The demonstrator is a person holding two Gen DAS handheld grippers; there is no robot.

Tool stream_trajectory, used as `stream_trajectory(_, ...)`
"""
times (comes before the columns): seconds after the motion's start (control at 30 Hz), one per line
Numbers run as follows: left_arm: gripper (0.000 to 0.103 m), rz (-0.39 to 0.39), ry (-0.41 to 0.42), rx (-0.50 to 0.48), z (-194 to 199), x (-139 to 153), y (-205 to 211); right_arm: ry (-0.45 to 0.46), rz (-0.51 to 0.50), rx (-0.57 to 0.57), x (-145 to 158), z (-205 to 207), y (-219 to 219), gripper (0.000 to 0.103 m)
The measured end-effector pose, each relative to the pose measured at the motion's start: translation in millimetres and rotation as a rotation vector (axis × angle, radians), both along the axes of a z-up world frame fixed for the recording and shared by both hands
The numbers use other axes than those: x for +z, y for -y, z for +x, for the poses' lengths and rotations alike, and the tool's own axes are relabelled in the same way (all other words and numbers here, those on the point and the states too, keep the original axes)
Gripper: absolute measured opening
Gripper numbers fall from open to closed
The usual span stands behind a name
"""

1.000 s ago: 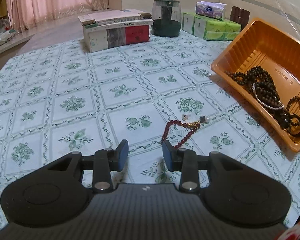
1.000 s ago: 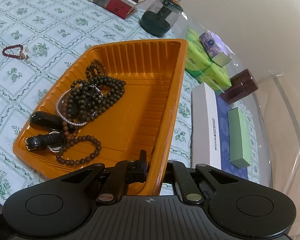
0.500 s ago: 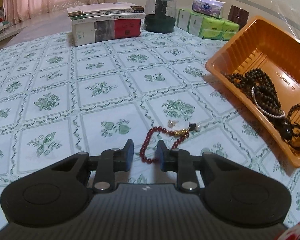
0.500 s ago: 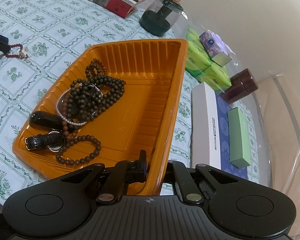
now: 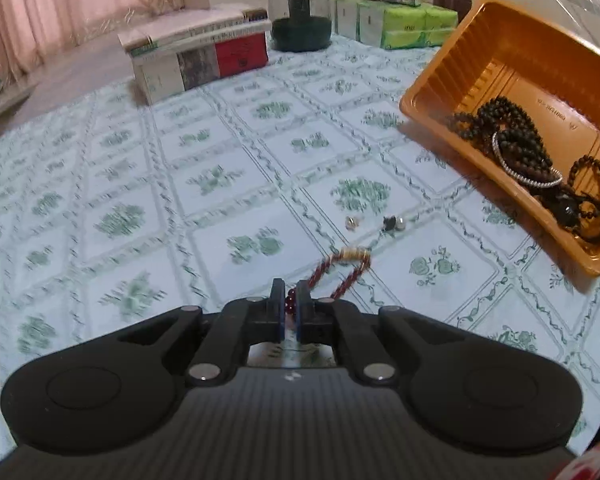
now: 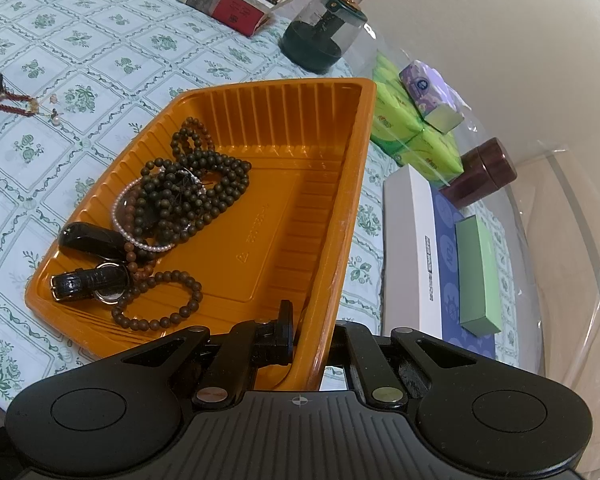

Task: Organize jewelry
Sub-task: 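Lower the left gripper to the small red bead bracelet and grasp it, then carry the red bracelet with the left gripper and drop it into the tray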

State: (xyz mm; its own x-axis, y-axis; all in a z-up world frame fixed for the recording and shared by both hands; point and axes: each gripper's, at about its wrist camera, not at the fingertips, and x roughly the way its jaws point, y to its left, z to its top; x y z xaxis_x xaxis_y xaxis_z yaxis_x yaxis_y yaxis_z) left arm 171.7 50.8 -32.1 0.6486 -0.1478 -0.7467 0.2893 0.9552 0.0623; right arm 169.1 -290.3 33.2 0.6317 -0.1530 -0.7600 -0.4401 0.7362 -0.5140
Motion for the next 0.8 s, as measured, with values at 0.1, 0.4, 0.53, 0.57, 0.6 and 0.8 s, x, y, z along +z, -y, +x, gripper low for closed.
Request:
stream_trajectory(0.1,0.004,0.014,0.03,-0.021,-0.9,22.3,-3.3,0.0,-0.001,0.001,0.0,0.6,-1.0,0.005)
stream_trajectory(0.4,0.004,-0.03,0.073,-0.084,12.3,77.9,-8.4,0.001,-0.004,0.004,0.9,1.4,-2.8,0.005)
stream_trajectory(0.53,0.004,-0.047,0.088,-0.11,16.2,92.6,-5.1,0.001,-0.005,0.004,1.0,1.4,-2.7,0.005)
stream_trajectory(0.57,0.004,-0.046,0.093,-0.118,17.5,96.1,-2.7,0.001,-0.005,0.004,1.2,1.4,-2.5,0.005)
stream_trajectory(0.6,0.004,-0.045,0.097,-0.125,18.3,99.0,-0.5,0.001,-0.004,0.005,1.2,1.3,-2.5,0.005)
stream_trajectory(0.8,0.004,-0.036,0.111,-0.183,23.2,112.8,17.9,0.002,-0.005,0.005,0.8,1.1,-2.8,0.005)
